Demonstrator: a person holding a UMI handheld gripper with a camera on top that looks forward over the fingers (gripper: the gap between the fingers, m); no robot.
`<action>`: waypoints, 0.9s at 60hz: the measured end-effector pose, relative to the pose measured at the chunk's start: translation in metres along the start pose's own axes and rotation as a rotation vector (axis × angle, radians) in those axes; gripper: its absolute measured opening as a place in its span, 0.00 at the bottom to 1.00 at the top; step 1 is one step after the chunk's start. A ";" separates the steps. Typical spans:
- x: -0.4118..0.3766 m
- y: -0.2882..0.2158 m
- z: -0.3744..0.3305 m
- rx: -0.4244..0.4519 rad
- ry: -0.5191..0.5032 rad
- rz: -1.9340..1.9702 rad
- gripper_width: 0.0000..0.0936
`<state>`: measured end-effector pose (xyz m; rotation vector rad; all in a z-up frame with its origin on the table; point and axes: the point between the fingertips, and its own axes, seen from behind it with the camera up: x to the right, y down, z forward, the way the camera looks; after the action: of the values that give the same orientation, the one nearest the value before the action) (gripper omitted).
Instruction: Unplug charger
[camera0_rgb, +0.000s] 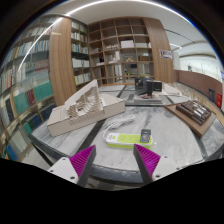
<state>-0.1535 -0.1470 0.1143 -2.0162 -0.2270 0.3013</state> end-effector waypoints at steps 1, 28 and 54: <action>0.002 0.000 -0.001 -0.003 0.010 0.001 0.83; 0.145 0.014 0.124 -0.051 0.239 -0.035 0.81; 0.137 0.006 0.153 0.026 0.190 -0.031 0.14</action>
<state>-0.0704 0.0196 0.0277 -1.9985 -0.1344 0.0920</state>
